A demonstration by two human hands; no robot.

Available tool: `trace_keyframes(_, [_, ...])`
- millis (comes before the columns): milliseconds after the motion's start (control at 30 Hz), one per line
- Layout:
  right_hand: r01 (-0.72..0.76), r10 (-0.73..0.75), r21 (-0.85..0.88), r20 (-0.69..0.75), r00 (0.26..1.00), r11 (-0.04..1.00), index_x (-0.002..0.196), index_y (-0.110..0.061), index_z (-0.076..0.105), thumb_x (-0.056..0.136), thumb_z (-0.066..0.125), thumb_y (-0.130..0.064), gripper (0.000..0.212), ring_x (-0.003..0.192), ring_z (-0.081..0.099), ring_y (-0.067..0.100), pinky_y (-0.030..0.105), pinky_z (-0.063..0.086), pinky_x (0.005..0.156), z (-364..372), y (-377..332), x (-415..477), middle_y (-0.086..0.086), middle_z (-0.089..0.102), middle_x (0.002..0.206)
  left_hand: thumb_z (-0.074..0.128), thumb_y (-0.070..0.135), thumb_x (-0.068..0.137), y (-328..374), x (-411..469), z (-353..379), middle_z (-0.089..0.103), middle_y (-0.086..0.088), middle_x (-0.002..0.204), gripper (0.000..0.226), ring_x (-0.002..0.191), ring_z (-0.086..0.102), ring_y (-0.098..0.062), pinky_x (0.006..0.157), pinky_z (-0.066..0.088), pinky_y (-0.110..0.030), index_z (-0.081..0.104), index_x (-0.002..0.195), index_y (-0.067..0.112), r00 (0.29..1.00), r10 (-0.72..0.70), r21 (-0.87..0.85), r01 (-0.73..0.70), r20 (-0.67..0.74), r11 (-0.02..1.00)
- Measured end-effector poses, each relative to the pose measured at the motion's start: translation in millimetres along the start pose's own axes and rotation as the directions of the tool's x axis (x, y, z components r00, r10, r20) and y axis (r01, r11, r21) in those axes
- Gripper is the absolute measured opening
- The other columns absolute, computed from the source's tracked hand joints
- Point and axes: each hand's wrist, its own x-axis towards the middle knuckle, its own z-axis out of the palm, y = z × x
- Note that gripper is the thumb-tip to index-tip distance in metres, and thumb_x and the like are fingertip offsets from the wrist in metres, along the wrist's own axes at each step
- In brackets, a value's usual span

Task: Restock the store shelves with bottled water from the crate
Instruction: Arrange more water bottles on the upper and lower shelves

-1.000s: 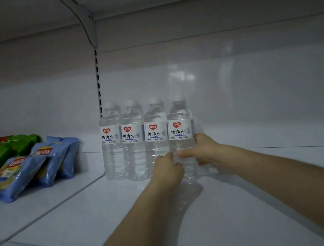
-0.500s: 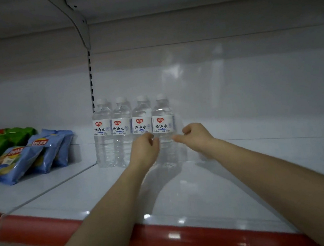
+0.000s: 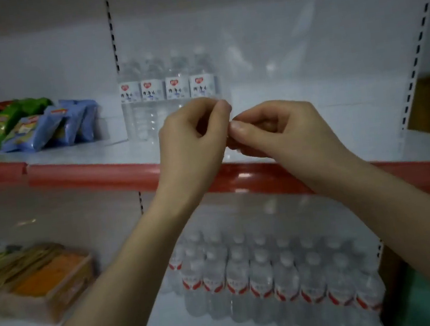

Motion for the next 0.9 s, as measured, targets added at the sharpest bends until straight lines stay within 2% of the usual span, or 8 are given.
trace_keyframes(167, [-0.225, 0.217, 0.036, 0.15, 0.964, 0.974, 0.085, -0.017, 0.068, 0.084, 0.065, -0.015, 0.004, 0.083, 0.071, 0.013, 0.024, 0.057, 0.077, 18, 53, -107, 0.001, 0.074, 0.082, 0.054, 0.014, 0.092, -30, -128, -1, 0.065, 0.005, 0.065, 0.019, 0.059, 0.064, -0.005, 0.049, 0.047, -0.017, 0.066, 0.078, 0.017, 0.965, -0.235, -0.035, 0.24, 0.117, 0.97])
trace_keyframes(400, [-0.661, 0.652, -0.053, 0.236, 0.72, 0.749, 0.092, -0.005, 0.065, 0.086, 0.064, -0.013, 0.01, 0.081, 0.068, 0.015, 0.021, 0.055, 0.074, 46, 156, -285, 0.012, 0.07, 0.086, 0.049, 0.013, 0.093, -94, -323, 9, 0.065, -0.004, 0.069, 0.019, 0.062, 0.067, -0.014, 0.055, 0.055, -0.03, 0.065, 0.082, 0.009, 0.641, -0.655, 0.201, 0.636, 0.4, 0.745])
trace_keyframes(500, [-0.769, 0.758, -0.081, 0.256, 0.599, 0.635, 0.085, -0.008, 0.065, 0.082, 0.069, -0.014, 0.008, 0.078, 0.066, 0.015, 0.028, 0.055, 0.078, 55, 191, -345, 0.012, 0.069, 0.085, 0.05, 0.014, 0.093, -117, -389, 11, 0.066, -0.007, 0.072, 0.021, 0.072, 0.067, -0.026, 0.066, 0.057, -0.039, 0.067, 0.082, 0.01, 0.498, -0.725, 0.33, 0.664, 0.475, 0.672])
trace_keyframes(600, [-0.812, 0.835, -0.233, 0.293, 0.467, 0.536, 0.082, -0.013, 0.065, 0.081, 0.071, -0.024, 0.012, 0.08, 0.067, 0.012, 0.026, 0.054, 0.074, 64, 221, -398, 0.002, 0.07, 0.082, 0.046, 0.016, 0.096, -130, -443, 11, 0.066, -0.008, 0.074, 0.026, 0.067, 0.064, -0.019, 0.064, 0.054, -0.03, 0.066, 0.087, 0.002, 0.322, -0.779, 0.491, 0.632, 0.537, 0.6])
trace_keyframes(667, [-0.803, 0.871, -0.355, 0.302, 0.387, 0.48, 0.085, 0.003, 0.066, 0.081, 0.07, -0.029, 0.033, 0.082, 0.068, 0.027, 0.034, 0.052, 0.073, 67, 238, -429, 0.02, 0.07, 0.088, 0.045, 0.018, 0.096, -139, -476, 9, 0.065, -0.014, 0.073, 0.032, 0.068, 0.063, -0.026, 0.063, 0.051, -0.033, 0.063, 0.078, -0.001, 0.181, -0.787, 0.589, 0.571, 0.589, 0.572])
trace_keyframes(733, [-0.8, 0.897, -0.428, 0.329, 0.296, 0.421, 0.082, 0.008, 0.065, 0.081, 0.069, -0.034, 0.042, 0.068, 0.06, 0.027, 0.029, 0.041, 0.063, 69, 247, -453, 0.025, 0.065, 0.078, 0.047, 0.02, 0.095, -145, -502, 6, 0.065, -0.016, 0.076, 0.032, 0.072, 0.063, -0.029, 0.068, 0.051, -0.034, 0.061, 0.076, -0.002, 0.055, -0.788, 0.654, 0.524, 0.613, 0.546])
trace_keyframes(800, [-0.78, 0.915, -0.505, 0.344, 0.21, 0.369, 0.077, 0.003, 0.064, 0.083, 0.066, -0.035, 0.039, 0.06, 0.048, 0.017, 0.024, 0.033, 0.054, 70, 251, -471, 0.012, 0.055, 0.067, 0.048, 0.025, 0.095, -149, -517, 2, 0.068, -0.015, 0.088, 0.031, 0.08, 0.066, -0.026, 0.075, 0.054, -0.036, 0.064, 0.091, -0.001, -0.012, -0.802, 0.681, 0.536, 0.597, 0.499])
trace_keyframes(900, [-0.781, 0.918, -0.513, 0.35, 0.188, 0.356, 0.068, -0.007, 0.06, 0.086, 0.064, -0.033, 0.031, 0.051, 0.05, 0.002, 0.01, 0.03, 0.045, 75, 256, -488, -0.001, 0.053, 0.064, 0.047, 0.031, 0.096, -151, -530, 0, 0.067, -0.008, 0.094, 0.031, 0.084, 0.066, -0.02, 0.074, 0.053, -0.029, 0.062, 0.102, 0.006, -0.084, -0.822, 0.686, 0.602, 0.563, 0.409])
